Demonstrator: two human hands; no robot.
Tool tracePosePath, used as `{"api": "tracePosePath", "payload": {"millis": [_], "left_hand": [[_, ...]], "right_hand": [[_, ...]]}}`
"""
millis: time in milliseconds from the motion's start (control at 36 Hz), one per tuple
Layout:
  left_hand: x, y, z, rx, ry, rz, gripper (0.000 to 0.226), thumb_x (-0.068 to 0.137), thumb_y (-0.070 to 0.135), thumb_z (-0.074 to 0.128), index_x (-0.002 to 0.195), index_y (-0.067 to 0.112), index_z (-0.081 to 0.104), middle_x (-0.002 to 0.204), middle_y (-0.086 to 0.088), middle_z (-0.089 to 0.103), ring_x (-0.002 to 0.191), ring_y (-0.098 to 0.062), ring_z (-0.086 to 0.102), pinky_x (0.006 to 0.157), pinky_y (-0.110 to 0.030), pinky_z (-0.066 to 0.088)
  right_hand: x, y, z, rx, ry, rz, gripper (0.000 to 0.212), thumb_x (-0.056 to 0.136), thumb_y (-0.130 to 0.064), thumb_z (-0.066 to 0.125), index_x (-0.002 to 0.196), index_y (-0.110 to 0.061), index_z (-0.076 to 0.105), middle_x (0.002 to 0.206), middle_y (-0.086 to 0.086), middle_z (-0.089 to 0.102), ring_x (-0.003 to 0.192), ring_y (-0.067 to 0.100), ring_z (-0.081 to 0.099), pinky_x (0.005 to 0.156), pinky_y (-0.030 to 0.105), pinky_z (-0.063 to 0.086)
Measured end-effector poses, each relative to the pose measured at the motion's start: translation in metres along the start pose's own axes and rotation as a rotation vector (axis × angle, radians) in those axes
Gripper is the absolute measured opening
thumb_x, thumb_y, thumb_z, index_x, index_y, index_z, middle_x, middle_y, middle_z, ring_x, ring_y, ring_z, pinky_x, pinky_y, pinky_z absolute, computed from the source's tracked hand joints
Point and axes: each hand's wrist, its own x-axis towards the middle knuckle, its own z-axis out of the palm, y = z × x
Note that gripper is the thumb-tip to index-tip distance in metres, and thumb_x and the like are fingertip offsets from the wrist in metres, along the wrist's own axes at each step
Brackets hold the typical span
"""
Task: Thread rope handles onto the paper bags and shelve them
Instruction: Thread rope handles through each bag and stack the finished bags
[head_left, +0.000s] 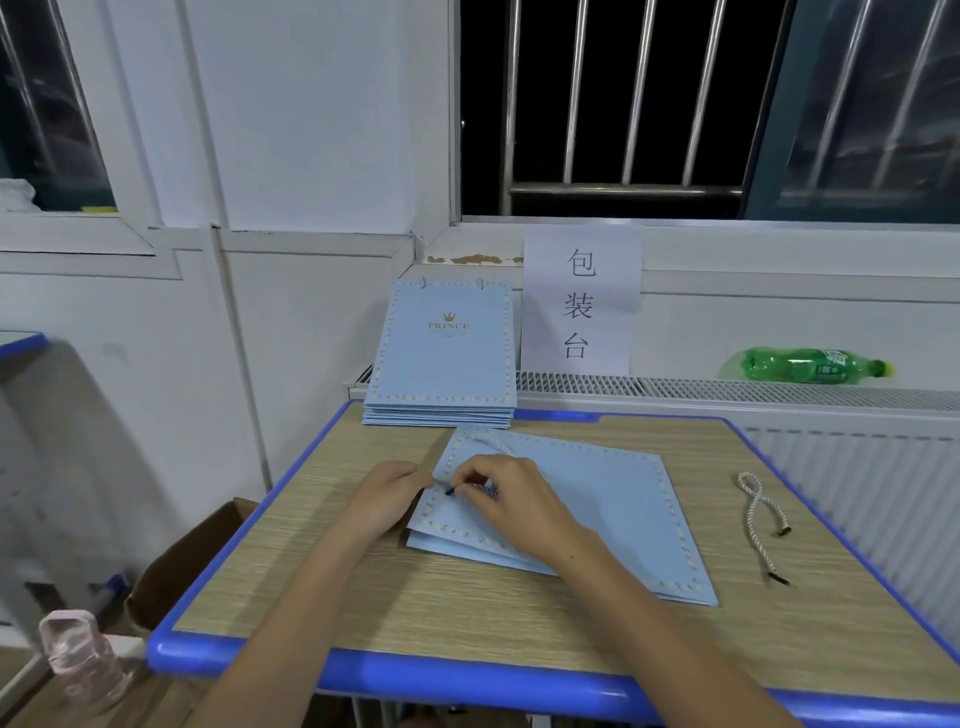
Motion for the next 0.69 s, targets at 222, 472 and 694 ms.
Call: {"api": "tracePosePath", "payload": {"millis": [222, 472, 694], "left_hand": [[-0.006, 0.010, 0.001, -0.181, -0.082, -0.015, 0.037, 0.085, -0.003, 0.039, 0.080, 0.013, 0.073, 0.066, 0.008, 0.067, 0.058, -0.004, 0.056, 0.050, -0.012, 0.040], [-0.011, 0.009, -0.001, -0.181, -0.280, 0.107, 0.019, 0.094, 0.010, 0.052, 0.105, 0.013, 0.067, 0.097, 0.003, 0.072, 0.090, -0.006, 0.066, 0.073, -0.014, 0.049], [-0.011, 0.008, 0.003, -0.082, -0.267, 0.126, 0.020, 0.091, 0.008, 0.058, 0.099, 0.019, 0.073, 0.097, 0.005, 0.074, 0.091, -0.007, 0.068, 0.073, -0.015, 0.051]], "right_hand": [[0.003, 0.002, 0.006, 0.155, 0.110, 0.095, 0.011, 0.090, -0.015, 0.060, 0.085, -0.024, 0.065, 0.090, -0.014, 0.061, 0.083, -0.007, 0.053, 0.074, 0.008, 0.039], [-0.001, 0.004, 0.003, 0.382, 0.122, 0.160, 0.006, 0.090, -0.013, 0.063, 0.084, -0.014, 0.060, 0.081, -0.012, 0.055, 0.066, -0.013, 0.049, 0.067, 0.005, 0.038], [-0.001, 0.005, 0.004, 0.319, 0.103, 0.129, 0.004, 0.092, -0.016, 0.060, 0.090, -0.013, 0.062, 0.084, -0.012, 0.052, 0.069, -0.011, 0.047, 0.067, 0.004, 0.036]]}}
